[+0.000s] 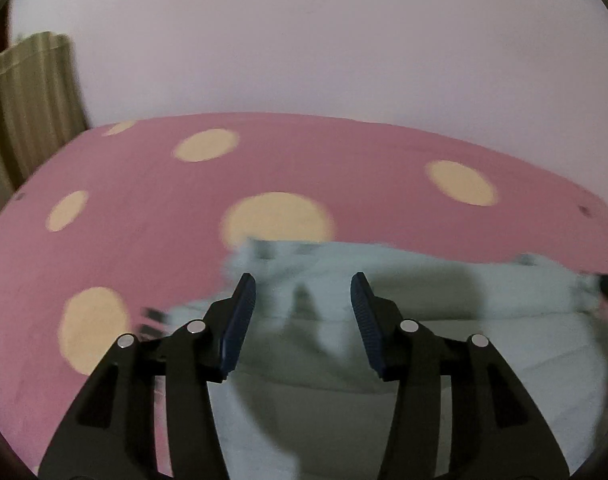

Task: Fold large clothes

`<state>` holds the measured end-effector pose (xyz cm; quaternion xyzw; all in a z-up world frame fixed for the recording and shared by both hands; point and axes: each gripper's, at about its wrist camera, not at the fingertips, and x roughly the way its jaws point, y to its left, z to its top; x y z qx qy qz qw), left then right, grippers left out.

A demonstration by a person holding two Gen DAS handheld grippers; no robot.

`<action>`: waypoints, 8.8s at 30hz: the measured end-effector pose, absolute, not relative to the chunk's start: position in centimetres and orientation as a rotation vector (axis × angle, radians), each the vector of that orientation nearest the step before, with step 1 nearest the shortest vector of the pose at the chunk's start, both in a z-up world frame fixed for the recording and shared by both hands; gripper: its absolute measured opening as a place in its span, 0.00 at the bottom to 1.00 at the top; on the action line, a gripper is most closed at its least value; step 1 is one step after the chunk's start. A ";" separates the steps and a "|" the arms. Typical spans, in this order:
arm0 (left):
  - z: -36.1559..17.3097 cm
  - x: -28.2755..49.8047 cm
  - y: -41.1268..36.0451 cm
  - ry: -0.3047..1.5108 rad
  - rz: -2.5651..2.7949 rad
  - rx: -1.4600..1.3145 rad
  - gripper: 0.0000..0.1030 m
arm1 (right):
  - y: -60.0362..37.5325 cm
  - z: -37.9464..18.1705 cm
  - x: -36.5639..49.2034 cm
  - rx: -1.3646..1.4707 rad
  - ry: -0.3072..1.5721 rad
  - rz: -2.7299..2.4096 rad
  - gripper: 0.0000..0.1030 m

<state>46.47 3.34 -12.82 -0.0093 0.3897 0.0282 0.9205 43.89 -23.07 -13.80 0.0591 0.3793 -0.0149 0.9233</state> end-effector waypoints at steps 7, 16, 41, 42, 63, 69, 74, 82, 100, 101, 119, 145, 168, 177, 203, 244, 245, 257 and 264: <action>-16.9 47.5 -1.9 0.866 0.022 0.093 0.48 | -19.8 -17.7 45.9 0.052 0.868 -0.030 0.49; -20.2 48.4 -2.2 0.882 0.057 0.119 0.52 | -19.4 -21.0 46.7 0.034 0.878 -0.075 0.51; -19.2 45.8 3.7 0.897 0.192 0.072 0.65 | -24.6 -24.1 46.7 0.040 0.908 -0.178 0.54; -19.5 45.9 3.7 0.894 0.193 0.071 0.65 | -24.7 -24.4 47.1 0.045 0.907 -0.177 0.55; -15.9 32.7 10.1 0.925 0.288 -0.130 0.88 | -29.8 -21.0 35.8 0.214 0.843 -0.237 0.73; -17.5 29.6 12.1 0.979 0.276 -0.245 0.89 | -30.5 -22.1 31.5 0.311 0.890 -0.267 0.73; -18.1 30.3 11.6 0.999 0.232 -0.268 0.89 | -30.6 -24.1 30.4 0.408 0.933 -0.255 0.73; -18.9 31.4 10.7 1.011 0.168 -0.304 0.58 | -29.8 -24.6 30.6 0.416 0.924 -0.241 0.61; -16.3 29.5 9.1 0.964 0.123 -0.257 0.11 | -27.9 -22.3 28.3 0.407 0.863 -0.178 0.17; -16.1 29.1 9.1 0.963 0.124 -0.253 0.10 | -28.0 -22.2 28.3 0.407 0.862 -0.175 0.17; -16.1 19.7 10.6 0.977 0.154 -0.242 0.10 | -27.8 -22.1 27.1 0.414 0.869 -0.176 0.17; -15.3 8.9 12.3 0.961 0.131 -0.246 0.11 | -27.8 -21.5 25.1 0.459 0.878 -0.135 0.17; -14.4 5.0 13.5 0.975 0.149 -0.186 0.64 | -28.3 -20.2 31.8 0.317 0.891 -0.197 0.34; -13.9 3.5 17.0 0.992 0.243 -0.120 0.75 | -29.1 -18.3 31.2 0.254 0.833 -0.280 0.42; -8.6 8.1 18.6 0.910 0.252 -0.121 0.77 | -11.6 -20.8 43.8 0.054 0.954 -0.002 0.41; -16.3 17.3 14.4 1.111 0.135 -0.119 0.79 | -10.4 -25.0 43.4 -0.002 0.948 -0.068 0.41; -16.6 17.4 14.4 1.118 0.131 -0.118 0.79 | -10.4 -25.0 43.4 -0.003 0.946 -0.069 0.41; -18.3 18.2 13.1 1.135 0.041 -0.109 0.43 | -10.3 -25.1 43.4 -0.012 0.936 -0.076 0.41; -17.0 17.7 10.9 1.105 0.071 -0.018 0.14 | -10.2 -25.2 43.3 -0.015 0.934 -0.077 0.41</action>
